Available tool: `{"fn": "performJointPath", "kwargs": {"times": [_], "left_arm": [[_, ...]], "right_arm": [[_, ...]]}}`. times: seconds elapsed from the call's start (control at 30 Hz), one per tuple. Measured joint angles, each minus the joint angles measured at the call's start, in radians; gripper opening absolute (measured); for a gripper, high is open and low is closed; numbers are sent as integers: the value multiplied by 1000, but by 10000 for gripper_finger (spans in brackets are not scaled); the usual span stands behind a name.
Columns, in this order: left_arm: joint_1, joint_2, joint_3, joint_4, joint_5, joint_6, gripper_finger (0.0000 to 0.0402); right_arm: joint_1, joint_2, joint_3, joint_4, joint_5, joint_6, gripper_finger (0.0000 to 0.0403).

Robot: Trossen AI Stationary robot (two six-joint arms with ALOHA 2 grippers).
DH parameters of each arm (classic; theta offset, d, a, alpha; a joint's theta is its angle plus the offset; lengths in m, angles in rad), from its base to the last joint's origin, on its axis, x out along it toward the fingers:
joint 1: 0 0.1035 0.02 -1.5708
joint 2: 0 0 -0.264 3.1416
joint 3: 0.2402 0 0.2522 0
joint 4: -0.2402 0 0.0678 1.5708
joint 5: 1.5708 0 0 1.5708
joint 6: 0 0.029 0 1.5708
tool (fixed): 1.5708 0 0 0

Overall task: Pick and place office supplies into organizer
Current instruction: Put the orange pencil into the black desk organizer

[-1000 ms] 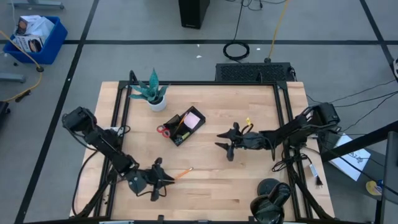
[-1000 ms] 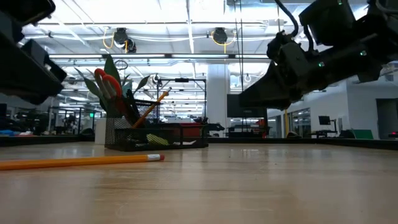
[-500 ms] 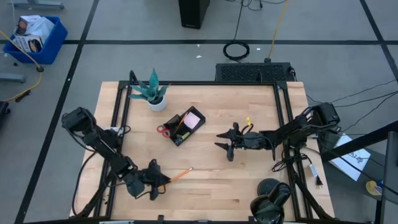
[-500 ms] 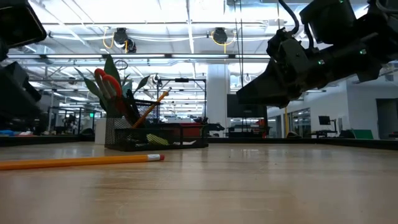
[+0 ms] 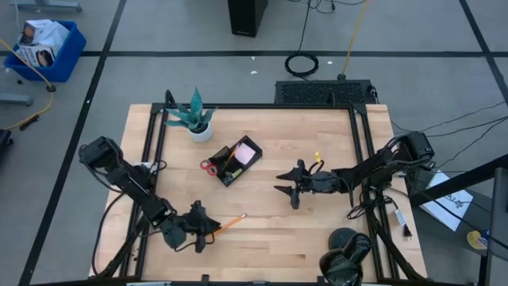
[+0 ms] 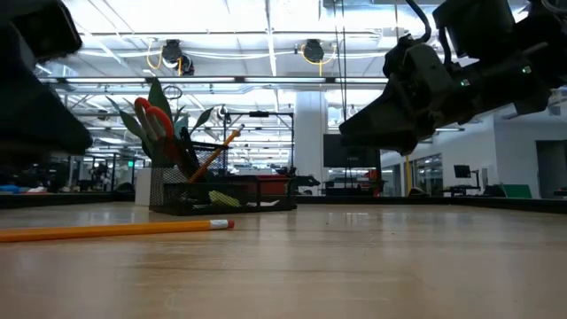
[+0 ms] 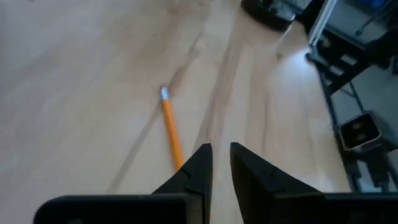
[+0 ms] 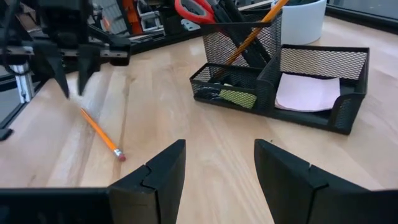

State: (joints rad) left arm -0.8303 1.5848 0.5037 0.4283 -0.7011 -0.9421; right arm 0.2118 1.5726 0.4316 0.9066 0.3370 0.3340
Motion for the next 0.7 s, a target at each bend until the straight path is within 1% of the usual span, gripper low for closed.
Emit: {"fn": "performJointPath", "kwargs": {"times": [0.1, 0.2, 0.23, 0.3, 0.43, 0.5, 0.57, 0.63, 0.7], "left_arm": [[16, 0, 0, -39, 59, -23, 80], [-10, 19, 2, -49, 68, -107, 122], [-25, 30, 6, -56, 41, -122, 139], [-62, 53, 21, -59, -75, -110, 168], [-85, 125, 73, -61, -200, 12, 202], [-77, 166, 102, -51, -209, 56, 211], [-65, 212, 112, -58, -205, 61, 215], [-49, 259, 118, -61, -192, 30, 215], [-43, 295, 123, -58, -200, -10, 213]], "right_arm": [[9, 0, 0, 0, 1, 12, 183], [19, 0, 0, -2, 1, 13, 183], [21, 0, 0, -2, 1, 13, 183], [26, 0, 0, -4, 1, 13, 183], [26, 0, 0, -17, 1, 5, 183], [26, 0, 0, -19, 1, 5, 183], [26, 0, 0, -21, 1, 2, 183], [26, 0, 0, -18, 1, -3, 183], [26, 0, 0, -14, 1, -5, 183]]}}
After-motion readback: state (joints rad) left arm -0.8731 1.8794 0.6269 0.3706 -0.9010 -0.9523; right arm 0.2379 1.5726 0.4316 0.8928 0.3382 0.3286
